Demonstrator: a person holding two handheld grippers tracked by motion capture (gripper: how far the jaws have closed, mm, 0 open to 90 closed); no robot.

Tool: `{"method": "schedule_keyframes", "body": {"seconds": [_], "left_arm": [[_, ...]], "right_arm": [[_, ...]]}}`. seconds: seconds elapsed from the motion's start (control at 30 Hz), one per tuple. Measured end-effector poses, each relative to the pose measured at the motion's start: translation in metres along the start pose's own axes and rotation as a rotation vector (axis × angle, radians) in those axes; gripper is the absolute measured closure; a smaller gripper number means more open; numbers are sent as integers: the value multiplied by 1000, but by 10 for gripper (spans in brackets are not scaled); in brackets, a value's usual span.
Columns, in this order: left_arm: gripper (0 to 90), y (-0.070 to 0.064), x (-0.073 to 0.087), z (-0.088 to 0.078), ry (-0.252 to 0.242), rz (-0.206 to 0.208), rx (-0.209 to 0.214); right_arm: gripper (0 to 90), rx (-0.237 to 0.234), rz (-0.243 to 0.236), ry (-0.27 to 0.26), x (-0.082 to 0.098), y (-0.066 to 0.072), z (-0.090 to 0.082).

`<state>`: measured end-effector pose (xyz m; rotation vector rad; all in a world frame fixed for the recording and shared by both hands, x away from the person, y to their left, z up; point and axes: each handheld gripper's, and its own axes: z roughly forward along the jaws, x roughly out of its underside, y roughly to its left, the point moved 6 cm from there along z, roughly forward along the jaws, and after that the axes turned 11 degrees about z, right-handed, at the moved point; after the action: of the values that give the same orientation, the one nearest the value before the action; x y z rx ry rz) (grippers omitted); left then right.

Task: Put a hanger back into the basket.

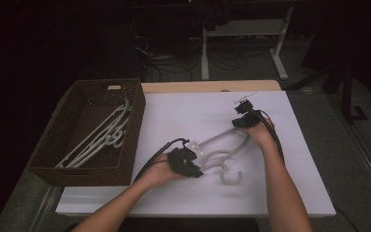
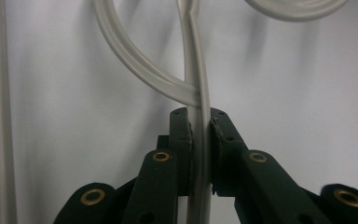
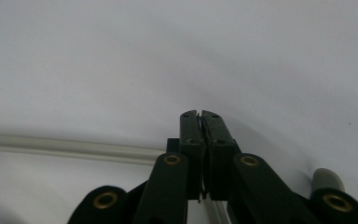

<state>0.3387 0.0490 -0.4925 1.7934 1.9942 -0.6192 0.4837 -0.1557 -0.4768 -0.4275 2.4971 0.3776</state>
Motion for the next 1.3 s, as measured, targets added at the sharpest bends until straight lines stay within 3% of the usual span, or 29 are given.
{"method": "schedule_keyframes", "body": {"seconds": [0.17, 0.3, 0.53, 0.8, 1.0, 1.3], "left_arm": [[817, 0, -1, -4, -11, -2, -11], [818, 3, -1, -12, -40, -17, -18], [820, 9, -1, -29, -94, -49, -37], [821, 19, -3, -55, -151, -97, -78], [822, 25, -8, -76, -177, -139, -120], [823, 33, -22, -116, -215, -156, -171]], "right_arm": [[750, -32, -14, -31, 0, 5, -23], [552, -36, -14, -78, 3, 8, -46], [352, -45, -55, -142, 17, 12, -79], [244, -95, -69, -213, 36, 17, -102], [205, -112, -83, -224, 57, 24, -107], [161, -165, -97, -234, 80, 41, -104]]}}
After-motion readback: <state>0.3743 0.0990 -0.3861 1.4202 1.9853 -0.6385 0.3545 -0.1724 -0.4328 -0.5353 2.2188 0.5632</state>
